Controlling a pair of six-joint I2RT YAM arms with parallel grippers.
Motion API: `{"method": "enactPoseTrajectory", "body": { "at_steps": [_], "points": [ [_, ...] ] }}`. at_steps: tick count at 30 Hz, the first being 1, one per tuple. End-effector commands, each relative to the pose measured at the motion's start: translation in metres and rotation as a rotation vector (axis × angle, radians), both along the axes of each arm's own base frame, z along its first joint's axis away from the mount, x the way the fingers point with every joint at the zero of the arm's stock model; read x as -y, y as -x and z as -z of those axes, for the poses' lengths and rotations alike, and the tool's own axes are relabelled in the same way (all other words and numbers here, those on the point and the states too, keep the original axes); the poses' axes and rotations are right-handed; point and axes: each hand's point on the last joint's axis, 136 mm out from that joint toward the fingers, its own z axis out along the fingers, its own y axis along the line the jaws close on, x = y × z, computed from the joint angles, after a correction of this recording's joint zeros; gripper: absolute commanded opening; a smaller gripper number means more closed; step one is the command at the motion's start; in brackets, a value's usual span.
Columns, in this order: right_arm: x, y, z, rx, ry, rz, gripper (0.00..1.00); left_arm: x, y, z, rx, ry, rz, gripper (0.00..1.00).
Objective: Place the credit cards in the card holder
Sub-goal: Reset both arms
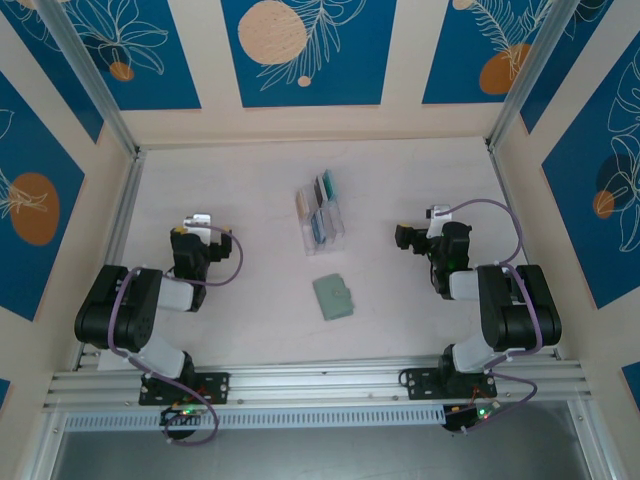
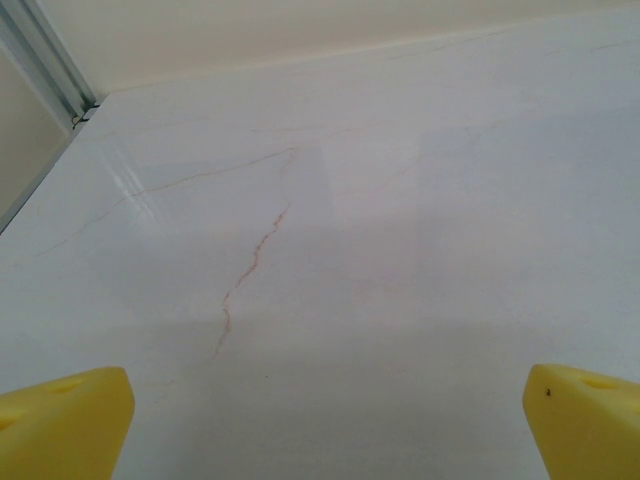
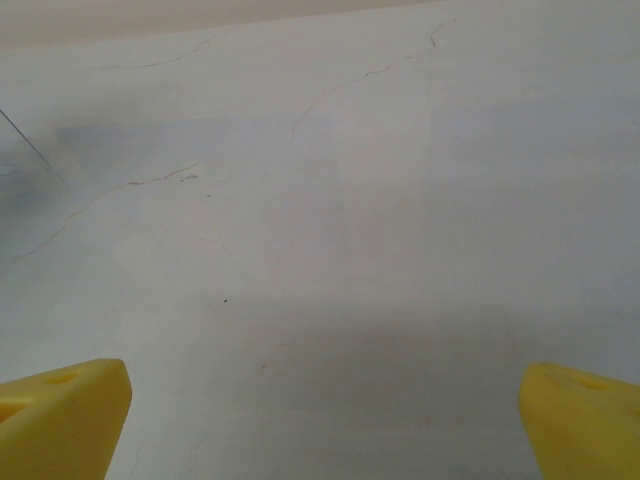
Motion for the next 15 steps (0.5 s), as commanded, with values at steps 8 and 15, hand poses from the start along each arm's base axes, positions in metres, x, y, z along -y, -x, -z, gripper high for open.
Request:
{"method": "enactPoseTrajectory", "body": {
  "at_steps": [8,15],
  "points": [
    [-0.0003,-0.0072,-0.0109,0.032,-0.001,-0.008,0.99,0.0045,-0.0045,-0.0084,0.02,0.003,0.025,1.0],
    [-0.0006,-0.0075,-0.0115,0.034,0.0,-0.009,0.99,0.0047,-0.005,-0.0078,0.017,0.001,0.026,1.0]
  ]
}}
